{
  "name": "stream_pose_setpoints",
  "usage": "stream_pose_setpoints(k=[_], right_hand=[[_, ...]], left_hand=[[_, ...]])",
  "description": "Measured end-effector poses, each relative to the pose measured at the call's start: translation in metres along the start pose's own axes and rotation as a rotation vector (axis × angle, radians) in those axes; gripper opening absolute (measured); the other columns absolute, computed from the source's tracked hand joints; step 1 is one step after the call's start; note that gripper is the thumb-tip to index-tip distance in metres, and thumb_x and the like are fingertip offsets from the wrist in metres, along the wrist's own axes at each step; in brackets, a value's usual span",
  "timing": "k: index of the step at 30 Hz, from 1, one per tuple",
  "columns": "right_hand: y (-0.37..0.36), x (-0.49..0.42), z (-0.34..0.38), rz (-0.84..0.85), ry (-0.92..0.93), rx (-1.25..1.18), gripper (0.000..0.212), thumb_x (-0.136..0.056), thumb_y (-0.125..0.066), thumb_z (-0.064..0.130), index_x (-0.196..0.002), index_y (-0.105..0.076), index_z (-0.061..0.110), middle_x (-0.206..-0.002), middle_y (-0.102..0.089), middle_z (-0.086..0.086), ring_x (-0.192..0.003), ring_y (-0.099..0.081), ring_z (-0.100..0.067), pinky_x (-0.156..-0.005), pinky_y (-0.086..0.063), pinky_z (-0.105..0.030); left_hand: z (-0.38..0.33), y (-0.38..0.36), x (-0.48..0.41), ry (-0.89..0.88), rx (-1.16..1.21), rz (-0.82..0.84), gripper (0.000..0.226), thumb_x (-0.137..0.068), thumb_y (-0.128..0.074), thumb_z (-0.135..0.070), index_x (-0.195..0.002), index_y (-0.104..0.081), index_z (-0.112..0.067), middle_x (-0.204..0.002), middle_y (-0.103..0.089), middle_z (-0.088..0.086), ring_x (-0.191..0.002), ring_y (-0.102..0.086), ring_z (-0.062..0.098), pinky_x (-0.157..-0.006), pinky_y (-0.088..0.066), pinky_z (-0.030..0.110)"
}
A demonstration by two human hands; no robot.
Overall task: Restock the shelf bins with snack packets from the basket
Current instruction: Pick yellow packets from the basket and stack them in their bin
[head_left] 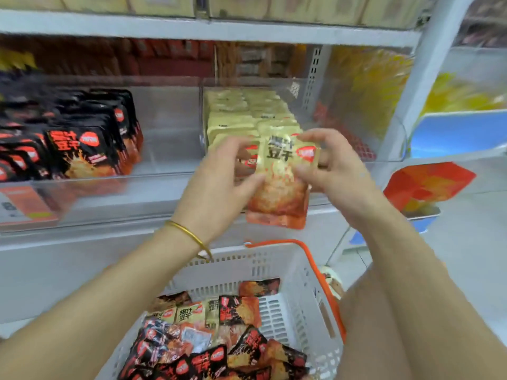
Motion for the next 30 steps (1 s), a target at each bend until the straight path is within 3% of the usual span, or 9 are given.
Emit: stream_pose_setpoints(k=[3, 5, 7, 9, 11, 16, 20, 26, 30], right_hand=[[0.051, -0.024, 0.038, -0.232, 0.151, -0.008, 0.041, -0.069, -0.064, 0.011, -0.098, -0.048, 0.035, -0.096, -0.059, -0.010, -0.081, -0.057, -0.019, -0.076, -0.052, -0.045], [0.068, -0.039, 0.050, -0.322, 0.241, 0.036, 0.046, -0.065, -0.063, 0.016, -0.098, -0.047, 0.043, -0.107, -0.057, -0.013, -0.089, -0.055, -0.022, -0.088, -0.048, -0.053], [0.068, -0.048, 0.055, -0.332, 0.267, 0.147, 0.048, -0.068, -0.060, 0.010, -0.104, -0.046, 0.038, -0.105, -0.055, -0.004, -0.089, -0.053, -0.017, -0.091, -0.048, -0.043], [0.055, -0.054, 0.047, -0.246, 0.210, 0.333, 0.045, -0.075, -0.059, -0.002, -0.112, -0.048, 0.021, -0.102, -0.051, 0.005, -0.082, -0.050, -0.009, -0.079, -0.044, -0.019], [0.037, -0.056, 0.026, -0.126, 0.138, 0.497, 0.042, -0.077, -0.059, -0.006, -0.113, -0.051, 0.014, -0.099, -0.051, 0.005, -0.076, -0.048, -0.009, -0.064, -0.039, -0.012], [0.020, -0.063, -0.008, 0.010, 0.014, 0.806, 0.032, -0.074, -0.075, 0.012, -0.103, -0.064, 0.023, -0.104, -0.055, -0.003, -0.084, -0.050, -0.018, -0.082, -0.048, -0.034], [0.027, -0.063, -0.003, 0.020, -0.028, 0.804, 0.028, -0.077, -0.074, 0.017, -0.104, -0.070, 0.024, -0.099, -0.054, 0.000, -0.088, -0.053, -0.016, -0.086, -0.049, -0.035], [0.029, -0.003, 0.031, -0.318, 0.260, 0.759, 0.020, -0.081, -0.061, 0.008, -0.095, -0.067, 0.021, -0.089, -0.056, 0.002, -0.083, -0.057, -0.019, -0.076, -0.046, -0.036], [-0.067, 0.020, -0.072, 0.292, -0.040, 0.844, 0.019, -0.086, -0.057, 0.010, -0.097, -0.065, 0.023, -0.092, -0.060, 0.003, -0.090, -0.059, -0.019, -0.076, -0.048, -0.032]], left_hand=[[-0.028, 0.001, -0.027, -0.191, -0.415, -0.078, 0.048, -0.084, -0.066, -0.022, -0.127, -0.051, -0.010, -0.125, -0.055, 0.010, -0.117, -0.050, 0.026, -0.099, -0.035, 0.034], [-0.027, -0.009, -0.038, -0.203, -0.572, -0.031, 0.047, -0.086, -0.063, -0.024, -0.129, -0.051, -0.010, -0.129, -0.054, 0.010, -0.120, -0.047, 0.031, -0.100, -0.036, 0.041], [-0.024, -0.018, -0.040, -0.193, -0.648, 0.009, 0.039, -0.088, -0.058, -0.023, -0.125, -0.054, -0.010, -0.126, -0.056, 0.010, -0.118, -0.048, 0.032, -0.097, -0.038, 0.043], [-0.022, -0.023, -0.037, -0.197, -0.663, 0.024, 0.035, -0.089, -0.056, -0.020, -0.122, -0.056, -0.008, -0.123, -0.058, 0.010, -0.115, -0.050, 0.032, -0.095, -0.038, 0.042], [-0.020, -0.024, -0.033, -0.211, -0.666, 0.028, 0.034, -0.089, -0.058, -0.017, -0.121, -0.058, -0.007, -0.123, -0.059, 0.012, -0.113, -0.052, 0.034, -0.094, -0.040, 0.042], [-0.015, -0.027, -0.029, -0.250, -0.671, 0.011, 0.036, -0.087, -0.063, -0.015, -0.121, -0.059, -0.005, -0.124, -0.060, 0.013, -0.112, -0.055, 0.034, -0.096, -0.040, 0.042], [-0.018, -0.022, -0.025, -0.308, -0.613, -0.037, 0.032, -0.088, -0.059, -0.013, -0.118, -0.060, -0.004, -0.123, -0.059, 0.014, -0.116, -0.053, 0.034, -0.100, -0.039, 0.044], [-0.017, -0.009, 0.033, -0.416, -0.472, -0.146, 0.024, -0.087, -0.055, -0.007, -0.110, -0.063, -0.005, -0.118, -0.060, 0.008, -0.112, -0.054, 0.029, -0.097, -0.039, 0.037], [0.048, -0.045, 0.080, -0.329, -0.536, 0.135, 0.025, -0.087, -0.047, -0.012, -0.105, -0.064, -0.010, -0.113, -0.061, 0.005, -0.107, -0.054, 0.026, -0.085, -0.046, 0.041]])
Point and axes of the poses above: each hand's wrist, its own x-axis away from the middle knuckle, its own y-axis out of the back of the hand, z = x × y, the point moved 10 cm from there along -x, towards the middle knuckle
